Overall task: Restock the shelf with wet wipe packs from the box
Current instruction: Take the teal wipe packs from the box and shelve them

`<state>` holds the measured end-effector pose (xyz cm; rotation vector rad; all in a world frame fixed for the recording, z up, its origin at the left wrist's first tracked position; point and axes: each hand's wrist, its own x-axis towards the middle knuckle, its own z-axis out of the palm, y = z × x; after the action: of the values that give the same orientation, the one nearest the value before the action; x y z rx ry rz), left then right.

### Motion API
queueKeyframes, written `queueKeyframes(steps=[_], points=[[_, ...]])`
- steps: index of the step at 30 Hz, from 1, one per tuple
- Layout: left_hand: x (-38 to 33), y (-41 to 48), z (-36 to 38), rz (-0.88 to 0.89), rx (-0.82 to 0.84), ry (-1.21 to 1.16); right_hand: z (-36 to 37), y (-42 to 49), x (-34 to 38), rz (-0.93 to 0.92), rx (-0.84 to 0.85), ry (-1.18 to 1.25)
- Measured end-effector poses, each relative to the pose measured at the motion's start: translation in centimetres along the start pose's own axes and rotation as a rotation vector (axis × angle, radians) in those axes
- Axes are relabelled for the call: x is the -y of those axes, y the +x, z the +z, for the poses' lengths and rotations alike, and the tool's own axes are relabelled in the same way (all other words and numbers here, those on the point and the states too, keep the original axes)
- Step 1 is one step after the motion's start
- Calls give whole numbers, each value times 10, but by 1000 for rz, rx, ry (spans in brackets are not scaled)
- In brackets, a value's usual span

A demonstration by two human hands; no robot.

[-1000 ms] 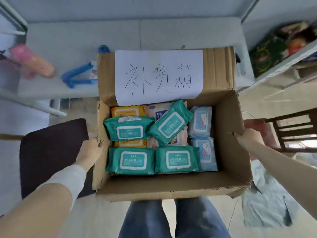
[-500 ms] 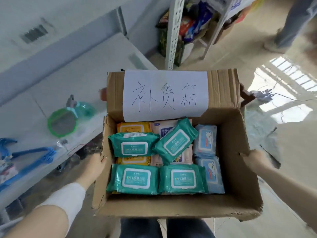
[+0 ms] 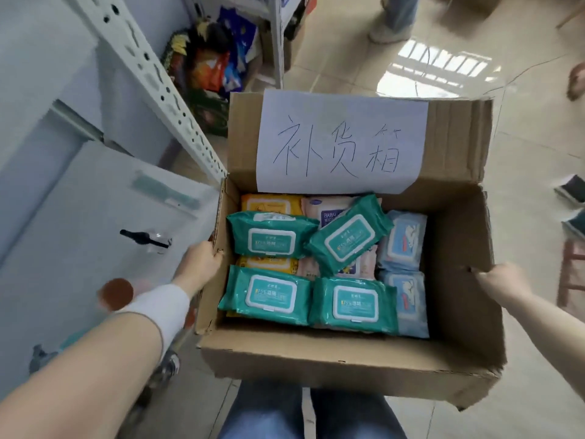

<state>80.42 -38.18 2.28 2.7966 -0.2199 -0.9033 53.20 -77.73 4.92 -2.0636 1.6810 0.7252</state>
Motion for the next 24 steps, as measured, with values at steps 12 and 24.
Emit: queueKeyframes(steps=[12, 24], points=[[-65, 149, 16, 87, 25, 149, 57, 80, 19, 174, 27, 141], [-63, 261, 76, 148, 95, 204, 113, 157, 51, 215, 56, 165]])
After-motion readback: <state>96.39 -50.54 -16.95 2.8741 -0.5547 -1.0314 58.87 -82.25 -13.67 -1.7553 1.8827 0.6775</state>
